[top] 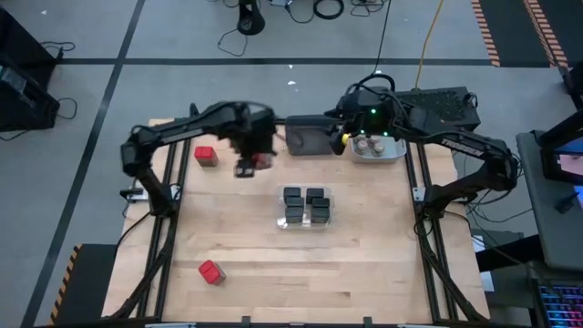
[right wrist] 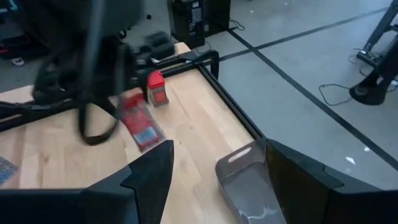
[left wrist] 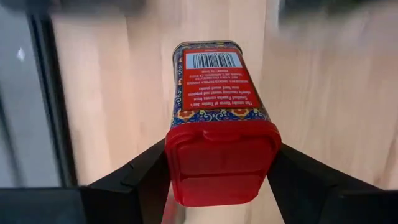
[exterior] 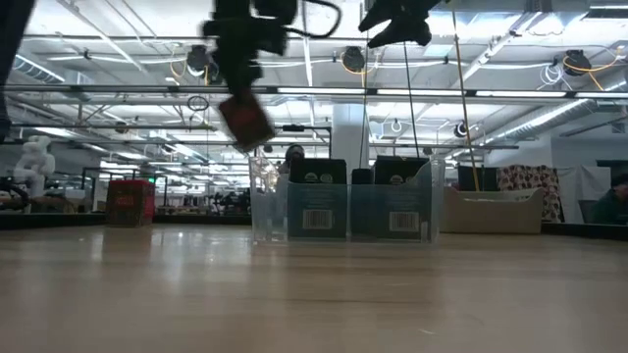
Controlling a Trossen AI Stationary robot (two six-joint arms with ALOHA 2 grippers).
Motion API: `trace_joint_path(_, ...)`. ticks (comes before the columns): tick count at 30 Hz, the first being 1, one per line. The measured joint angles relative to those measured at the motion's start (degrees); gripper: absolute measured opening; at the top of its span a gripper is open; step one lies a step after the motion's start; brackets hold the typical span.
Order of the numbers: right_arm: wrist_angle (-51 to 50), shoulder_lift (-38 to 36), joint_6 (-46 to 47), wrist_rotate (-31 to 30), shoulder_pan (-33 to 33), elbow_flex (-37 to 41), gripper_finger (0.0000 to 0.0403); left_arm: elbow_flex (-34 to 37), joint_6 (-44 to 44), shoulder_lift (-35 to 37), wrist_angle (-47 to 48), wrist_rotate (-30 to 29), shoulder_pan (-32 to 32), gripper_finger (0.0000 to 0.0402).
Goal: Sort spices by type
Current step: Put the red seasoning can into the black bin
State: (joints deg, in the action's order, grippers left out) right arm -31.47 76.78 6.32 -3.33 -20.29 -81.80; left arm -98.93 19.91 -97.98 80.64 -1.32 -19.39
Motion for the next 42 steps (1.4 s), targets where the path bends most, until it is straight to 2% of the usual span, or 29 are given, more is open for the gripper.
trace_joint_path(11,-6.65,-2.32,3.45,0.09,0.15,-0.02,0.0235,-24.46,1.71,-17.04,-6.88,0.9,-6.9,0.0233)
trace_joint_path(16,-10.08,-3.01,4.49,0.17,0.15,0.0,0.0235,-30.73,2.06,-23.87,-6.83,2.21,-8.94,0.0233)
trace_joint_path(25,-10.81,-3.46,4.39,0.08,-0.01,0.0,0.0235,-35.94,3.0,-32.21,-13.51,4.74,-10.33,0.0233)
trace_joint_path(28,-10.81,-3.44,3.99,0.04,-0.21,0.0,0.0235,-36.07,3.02,-33.08,-16.23,5.03,-10.25,0.0233)
trace_joint_path(42,-10.81,-3.42,3.96,0.05,-0.31,0.0,0.0235,-36.0,3.07,-34.65,-16.21,4.7,-12.86,0.0233)
